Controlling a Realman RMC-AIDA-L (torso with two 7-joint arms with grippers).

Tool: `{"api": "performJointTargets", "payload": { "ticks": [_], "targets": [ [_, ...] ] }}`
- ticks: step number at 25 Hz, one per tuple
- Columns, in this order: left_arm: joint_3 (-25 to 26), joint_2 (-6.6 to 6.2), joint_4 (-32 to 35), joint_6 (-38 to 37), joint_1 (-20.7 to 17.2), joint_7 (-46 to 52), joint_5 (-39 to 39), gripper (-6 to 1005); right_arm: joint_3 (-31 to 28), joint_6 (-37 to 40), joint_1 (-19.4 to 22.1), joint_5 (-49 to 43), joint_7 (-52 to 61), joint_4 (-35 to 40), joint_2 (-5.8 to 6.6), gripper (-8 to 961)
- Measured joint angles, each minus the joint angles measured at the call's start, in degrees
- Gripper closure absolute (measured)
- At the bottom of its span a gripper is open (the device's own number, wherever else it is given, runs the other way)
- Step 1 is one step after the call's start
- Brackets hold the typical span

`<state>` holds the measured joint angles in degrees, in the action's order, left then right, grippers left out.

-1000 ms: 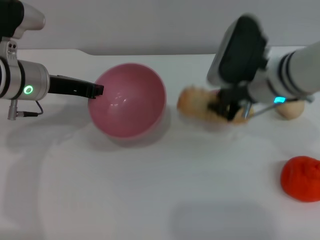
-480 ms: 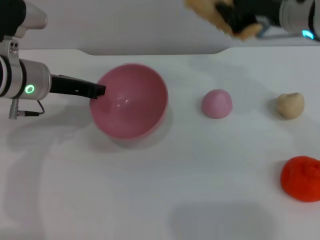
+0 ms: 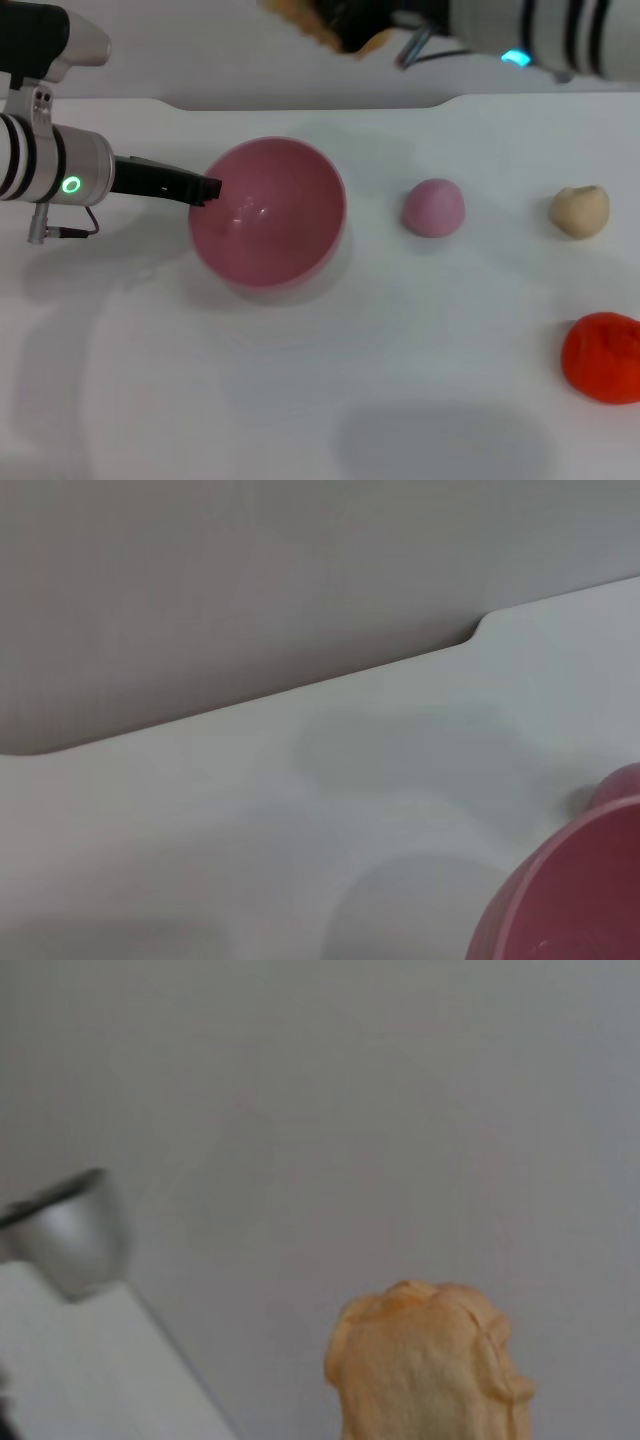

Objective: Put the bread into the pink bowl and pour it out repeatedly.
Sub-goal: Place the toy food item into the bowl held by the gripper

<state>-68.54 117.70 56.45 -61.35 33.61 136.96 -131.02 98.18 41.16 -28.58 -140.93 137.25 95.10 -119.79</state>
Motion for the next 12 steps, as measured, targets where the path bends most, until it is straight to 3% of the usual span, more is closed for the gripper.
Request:
{"api": "performJointTargets", "payload": {
  "ticks": [12],
  "targets": [
    [-0.1, -0.07, -0.1, 0.2, -0.3, -0.1, 0.0, 953, 9.2, -5.4, -0.2, 4.9, 0.2, -6.3, -0.01, 800]
  ]
}}
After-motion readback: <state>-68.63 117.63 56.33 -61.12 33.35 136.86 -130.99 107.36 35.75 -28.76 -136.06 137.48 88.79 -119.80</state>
